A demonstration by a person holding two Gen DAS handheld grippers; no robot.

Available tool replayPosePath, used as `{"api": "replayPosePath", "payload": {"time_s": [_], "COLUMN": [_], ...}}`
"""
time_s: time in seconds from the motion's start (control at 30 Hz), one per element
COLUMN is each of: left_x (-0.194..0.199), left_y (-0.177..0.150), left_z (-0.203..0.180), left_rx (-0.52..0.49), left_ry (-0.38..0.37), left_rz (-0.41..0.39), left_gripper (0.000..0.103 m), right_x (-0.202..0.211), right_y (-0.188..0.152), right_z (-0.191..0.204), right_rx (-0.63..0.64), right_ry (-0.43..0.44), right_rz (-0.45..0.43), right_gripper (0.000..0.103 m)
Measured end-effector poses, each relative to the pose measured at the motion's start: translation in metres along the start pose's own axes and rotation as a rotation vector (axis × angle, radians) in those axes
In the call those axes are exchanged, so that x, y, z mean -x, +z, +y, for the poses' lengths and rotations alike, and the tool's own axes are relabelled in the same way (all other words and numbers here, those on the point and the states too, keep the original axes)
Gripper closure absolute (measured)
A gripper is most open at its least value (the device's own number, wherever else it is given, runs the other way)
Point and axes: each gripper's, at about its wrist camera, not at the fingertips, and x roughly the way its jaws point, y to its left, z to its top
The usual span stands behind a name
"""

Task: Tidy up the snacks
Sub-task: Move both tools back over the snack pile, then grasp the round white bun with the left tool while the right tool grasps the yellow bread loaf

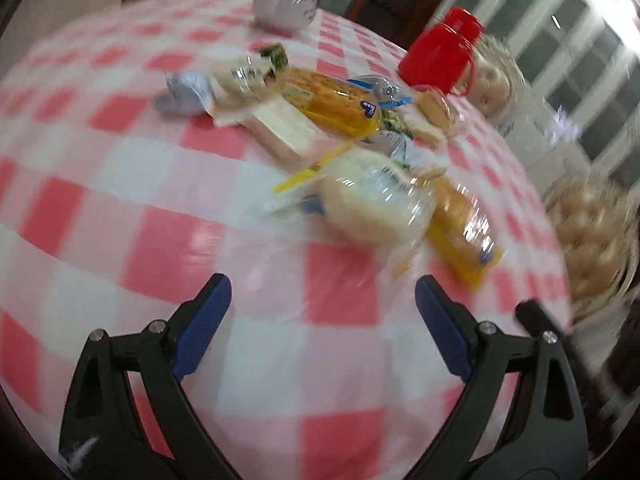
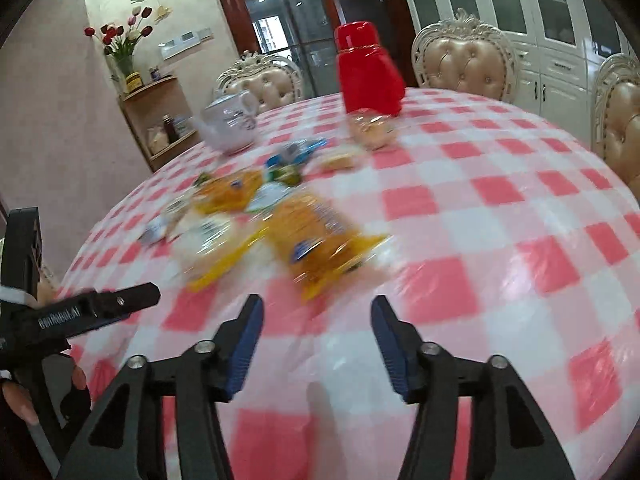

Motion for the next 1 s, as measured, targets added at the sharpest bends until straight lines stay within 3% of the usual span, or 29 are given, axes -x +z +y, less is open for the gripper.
{"api": "replayPosePath", "payload": {"time_s": [0.1,0.37,0.57,0.67,0.7,0.77,0.8,0.87,1.0], "left_x": [-0.009,-0.039,-0.065,-0.079,-0.081,-0.087,-0.088,-0.082,-0.066], "left_y": [0.005,0.027,0.043,0.049,0.050,0.052,0.051,0.045,0.033], "left_z": [-0.001,-0.025,-0.046,-0.053,-0.054,-0.056,-0.057,-0.060,-0.048], "left_rx": [0.143,0.231,0.202,0.133,0.115,0.053,0.016,-0.063,-0.114], "left_ry": [-0.038,0.114,0.274,0.354,0.369,0.392,0.399,0.394,0.325], "left_rz": [-0.023,-0.051,-0.063,-0.069,-0.070,-0.057,-0.053,-0.061,-0.076], "left_gripper": [0.009,0.004,0.001,0.000,0.000,0.001,0.011,0.029,0.033], "right_x": [-0.012,-0.072,-0.096,-0.106,-0.105,-0.102,-0.100,-0.095,-0.086], "right_y": [0.013,0.034,0.041,0.039,0.038,0.038,0.039,0.041,0.041], "right_z": [-0.011,0.010,0.019,0.026,0.028,0.027,0.023,0.013,-0.003], "right_rx": [0.056,0.257,0.318,0.359,0.368,0.362,0.341,0.289,0.222], "right_ry": [0.022,0.051,0.064,0.055,0.053,0.051,0.071,0.090,0.103], "right_rz": [0.011,0.137,0.199,0.235,0.238,0.225,0.218,0.207,0.187], "right_gripper": [0.034,0.026,0.026,0.025,0.027,0.042,0.049,0.053,0.054]}}
